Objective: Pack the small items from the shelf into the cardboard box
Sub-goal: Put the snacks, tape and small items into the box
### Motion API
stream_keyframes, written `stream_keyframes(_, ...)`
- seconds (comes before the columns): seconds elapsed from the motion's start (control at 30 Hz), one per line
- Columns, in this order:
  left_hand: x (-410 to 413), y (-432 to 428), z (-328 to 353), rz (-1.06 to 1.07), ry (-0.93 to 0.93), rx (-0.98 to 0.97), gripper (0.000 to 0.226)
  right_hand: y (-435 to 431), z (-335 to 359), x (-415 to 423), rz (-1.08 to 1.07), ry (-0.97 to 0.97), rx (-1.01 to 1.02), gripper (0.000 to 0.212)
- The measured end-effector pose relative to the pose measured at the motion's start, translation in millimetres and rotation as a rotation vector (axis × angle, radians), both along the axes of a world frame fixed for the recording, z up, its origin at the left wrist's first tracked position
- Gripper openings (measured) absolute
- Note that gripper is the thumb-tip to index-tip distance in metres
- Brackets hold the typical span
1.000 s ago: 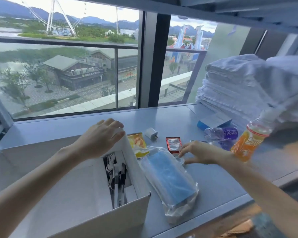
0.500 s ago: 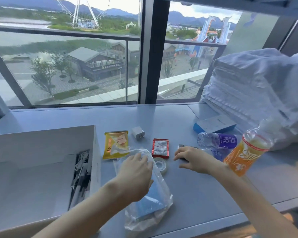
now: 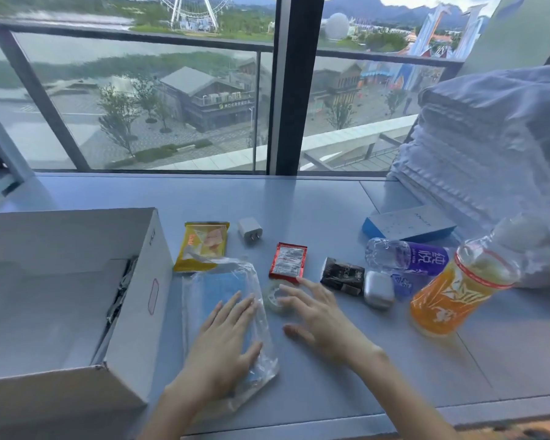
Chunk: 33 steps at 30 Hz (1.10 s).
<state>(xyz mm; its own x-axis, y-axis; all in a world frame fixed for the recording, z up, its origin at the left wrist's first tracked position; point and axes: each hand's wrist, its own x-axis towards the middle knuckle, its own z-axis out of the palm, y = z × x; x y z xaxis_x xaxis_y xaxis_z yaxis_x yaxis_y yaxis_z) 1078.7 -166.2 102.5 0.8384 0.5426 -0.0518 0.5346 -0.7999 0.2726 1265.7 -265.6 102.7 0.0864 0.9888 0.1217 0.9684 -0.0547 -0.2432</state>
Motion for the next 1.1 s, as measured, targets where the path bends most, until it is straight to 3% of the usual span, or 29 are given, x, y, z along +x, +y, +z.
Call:
stream_keyframes(0.17, 16.8, 6.3, 15.3, 0.117, -0.166, -0.054, 0.042, -8.2, -6.9, -2.1, -0.084, 0.21, 0.19, 0.019)
stream_keyframes(0.37, 65.3, 16.0, 16.2, 0.253, -0.365, -0.058, 0.033, -24.8, -6.8, 0.4, -0.203, 0.363, 0.196, 0.016)
stream_keyframes(0.57, 110.6, 21.8, 7.4, 0.203, -0.225, 0.0, 0.043, -36.3, -3.2, 9.4, -0.251, 0.27, 0.195, 0.014)
stream_keyframes(0.8, 104.3, 7.8, -2.2, 0.205, -0.252, 0.083, 0.036, -26.0, 22.7, 41.1, -0.33, 0.129, 0.322, 0.011)
stream_keyframes(1.0, 93.5, 3.8, -2.4, 0.193, -0.334, -0.027, 0.039, -10.4, 19.9, 60.5, -0.469, 0.06, 0.053, 0.031)
stream_keyframes(1.1, 87.7, 2.4, -7.2, 0.177, -0.408, -0.073, 0.038, -12.2, 21.0, 60.2, -0.45, 0.049, 0.046, 0.032)
